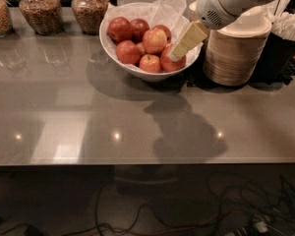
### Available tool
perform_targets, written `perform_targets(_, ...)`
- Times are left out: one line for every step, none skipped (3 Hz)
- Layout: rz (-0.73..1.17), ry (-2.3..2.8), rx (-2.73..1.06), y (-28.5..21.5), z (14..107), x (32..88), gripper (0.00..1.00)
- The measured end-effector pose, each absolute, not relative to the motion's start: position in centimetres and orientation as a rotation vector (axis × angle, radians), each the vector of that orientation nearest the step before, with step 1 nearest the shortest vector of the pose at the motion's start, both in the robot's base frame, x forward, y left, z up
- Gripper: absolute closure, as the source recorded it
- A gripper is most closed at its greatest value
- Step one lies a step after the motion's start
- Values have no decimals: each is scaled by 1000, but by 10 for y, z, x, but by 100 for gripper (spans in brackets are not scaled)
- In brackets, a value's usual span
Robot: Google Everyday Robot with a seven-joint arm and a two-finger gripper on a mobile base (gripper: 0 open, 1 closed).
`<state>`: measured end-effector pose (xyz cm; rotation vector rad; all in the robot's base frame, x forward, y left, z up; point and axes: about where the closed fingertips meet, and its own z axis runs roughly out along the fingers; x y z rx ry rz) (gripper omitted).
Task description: Pick apple from white bowl
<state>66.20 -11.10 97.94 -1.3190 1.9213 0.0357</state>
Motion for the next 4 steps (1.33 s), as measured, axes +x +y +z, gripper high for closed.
perform_targets(34,1906,-1287,-111,976,666,0)
perform_targets(62,1879,-1260,-100,970,676,0)
perform_targets(90,1862,-1247,-88,964,686,0)
perform_targets(121,1845,-1245,-73,958,695,16)
